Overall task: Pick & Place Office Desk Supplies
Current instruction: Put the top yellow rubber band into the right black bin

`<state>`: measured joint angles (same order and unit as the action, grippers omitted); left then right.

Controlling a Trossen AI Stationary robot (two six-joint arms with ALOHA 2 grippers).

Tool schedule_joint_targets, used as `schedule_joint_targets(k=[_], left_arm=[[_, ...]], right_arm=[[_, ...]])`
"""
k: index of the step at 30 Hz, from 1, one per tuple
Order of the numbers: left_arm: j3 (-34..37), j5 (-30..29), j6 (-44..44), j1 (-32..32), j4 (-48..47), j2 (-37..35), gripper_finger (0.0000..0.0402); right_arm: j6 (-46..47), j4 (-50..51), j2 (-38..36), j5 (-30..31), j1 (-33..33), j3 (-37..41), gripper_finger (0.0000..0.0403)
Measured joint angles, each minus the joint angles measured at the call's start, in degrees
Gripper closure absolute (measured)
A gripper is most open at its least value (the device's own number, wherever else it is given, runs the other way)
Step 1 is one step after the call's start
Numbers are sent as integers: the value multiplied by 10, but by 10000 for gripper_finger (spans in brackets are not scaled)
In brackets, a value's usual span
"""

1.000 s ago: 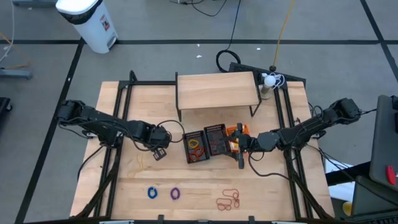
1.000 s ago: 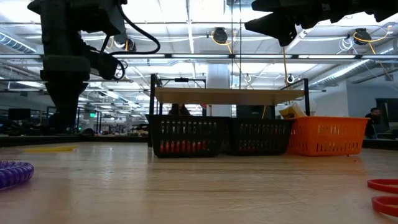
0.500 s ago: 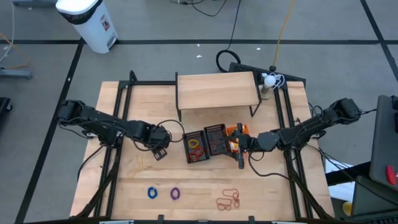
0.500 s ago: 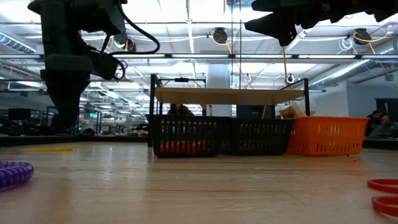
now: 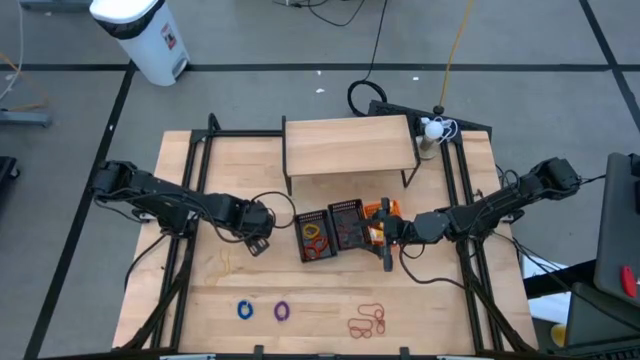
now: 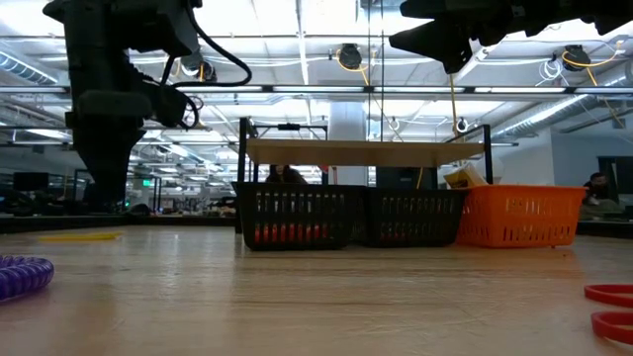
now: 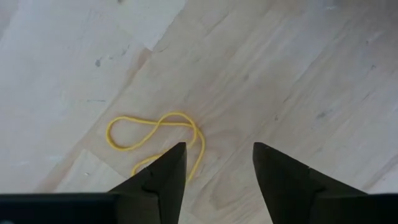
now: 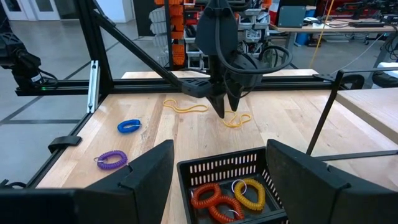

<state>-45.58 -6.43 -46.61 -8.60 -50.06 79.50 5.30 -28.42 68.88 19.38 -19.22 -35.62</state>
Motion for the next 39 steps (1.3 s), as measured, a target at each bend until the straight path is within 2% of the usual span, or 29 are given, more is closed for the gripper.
schedule_joint_targets(k=[6, 10, 15, 19, 22, 26, 29, 35, 39], left_arm=[[0, 47, 16, 0, 4, 0, 234], [0, -18, -16, 0, -20, 0, 236], [1, 15, -7, 0, -30, 4, 236], [1, -35, -30, 1, -39, 11, 232], [1, 8, -5, 3, -27, 21, 231], [1, -3, -13, 3, -29, 38, 231], [1, 24, 8, 4, -27, 53, 231], [1, -5, -5, 5, -31, 61, 231], [1, 0, -7, 7, -30, 61, 231]], right_arm=[[0, 0, 0, 0, 0, 0, 156], [0, 0, 0, 0, 0, 0, 156], [2, 0, 0, 0, 0, 0, 156], [3, 0, 0, 0, 0, 0, 156], [6, 0, 0, 0, 0, 0, 156], [5, 0, 0, 0, 0, 0, 156], [5, 0, 0, 0, 0, 0, 156], [5, 0, 0, 0, 0, 0, 156], [5, 0, 0, 0, 0, 0, 156]])
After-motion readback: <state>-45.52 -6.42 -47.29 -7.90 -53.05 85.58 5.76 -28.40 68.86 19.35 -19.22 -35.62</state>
